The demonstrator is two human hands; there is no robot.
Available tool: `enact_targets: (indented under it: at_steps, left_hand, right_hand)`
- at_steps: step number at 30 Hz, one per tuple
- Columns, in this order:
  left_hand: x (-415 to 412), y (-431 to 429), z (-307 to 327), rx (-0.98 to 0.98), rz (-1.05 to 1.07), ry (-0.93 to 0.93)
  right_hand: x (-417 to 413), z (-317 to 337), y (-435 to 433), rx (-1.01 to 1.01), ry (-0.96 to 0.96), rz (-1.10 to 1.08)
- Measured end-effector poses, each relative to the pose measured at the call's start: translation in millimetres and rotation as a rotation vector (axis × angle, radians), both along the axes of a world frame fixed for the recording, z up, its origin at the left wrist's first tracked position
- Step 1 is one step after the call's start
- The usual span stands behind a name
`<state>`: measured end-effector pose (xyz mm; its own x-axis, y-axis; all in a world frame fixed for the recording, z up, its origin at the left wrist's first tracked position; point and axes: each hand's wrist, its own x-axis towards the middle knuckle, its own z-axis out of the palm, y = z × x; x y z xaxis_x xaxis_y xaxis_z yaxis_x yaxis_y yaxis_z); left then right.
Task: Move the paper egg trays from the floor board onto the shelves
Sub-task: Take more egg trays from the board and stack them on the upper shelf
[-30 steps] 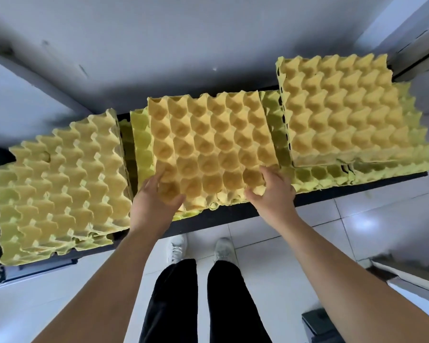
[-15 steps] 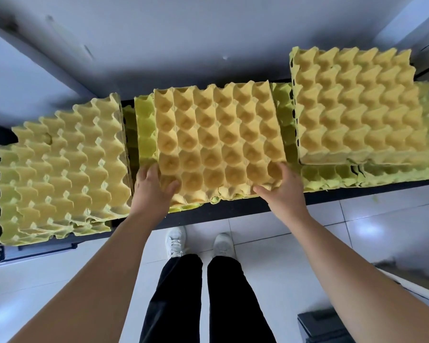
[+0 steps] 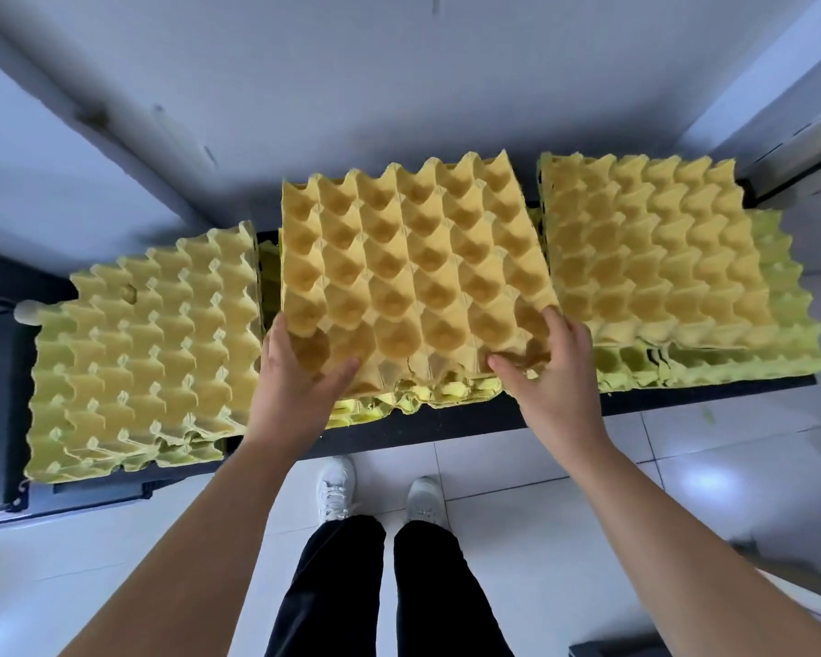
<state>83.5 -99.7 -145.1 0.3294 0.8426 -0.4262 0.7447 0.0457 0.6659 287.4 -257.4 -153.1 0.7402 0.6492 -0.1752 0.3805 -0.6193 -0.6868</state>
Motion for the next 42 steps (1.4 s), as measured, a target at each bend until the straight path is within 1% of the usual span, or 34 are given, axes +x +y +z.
enact_targets:
  at_steps: [3, 8, 14, 19, 24, 26, 33, 38, 42]
  left_hand:
    - [-14.8, 3.9, 47.4, 0.053, 0.026, -0.033]
    - [-51.0, 13.5, 135.0, 0.22, 0.104, -0.083]
    - [-108.3, 15.8, 244.0, 0.412, 0.245, -0.239]
    - [-173.8, 14.7, 322.7, 0.593, 0.358, -0.355]
    - [-250.6, 17.1, 384.9, 0.736, 0.393, -0.385]
    - [-296.0, 14.1, 413.8, 0.792, 0.408, -0.4]
    - [-419.1, 19.9, 481.8, 0.916, 0.419, -0.428]
    - [-494.6, 33.4, 508.2, 0.948, 0.496, -0.434]
    - [-546.5, 55.4, 521.6, 0.952, 0.568, -0.44]
  right_hand:
    - [-3.9, 47.4, 12.3, 0.063, -0.056, 0.071]
    - [-21.9, 133.4, 41.3, 0.204, -0.203, 0.189]
    - [-58.8, 238.7, 72.8, 0.415, -0.289, 0.305]
    - [-114.0, 315.2, 99.6, 0.619, -0.337, 0.408]
    - [-181.8, 379.0, 117.6, 0.806, -0.363, 0.484]
    - [-222.5, 405.7, 125.4, 0.876, -0.379, 0.505]
    - [-340.2, 471.1, 146.3, 1.021, -0.361, 0.536]
    - [-415.5, 501.2, 175.5, 1.057, -0.34, 0.582]
    - [-465.9, 524.1, 207.0, 1.073, -0.363, 0.634]
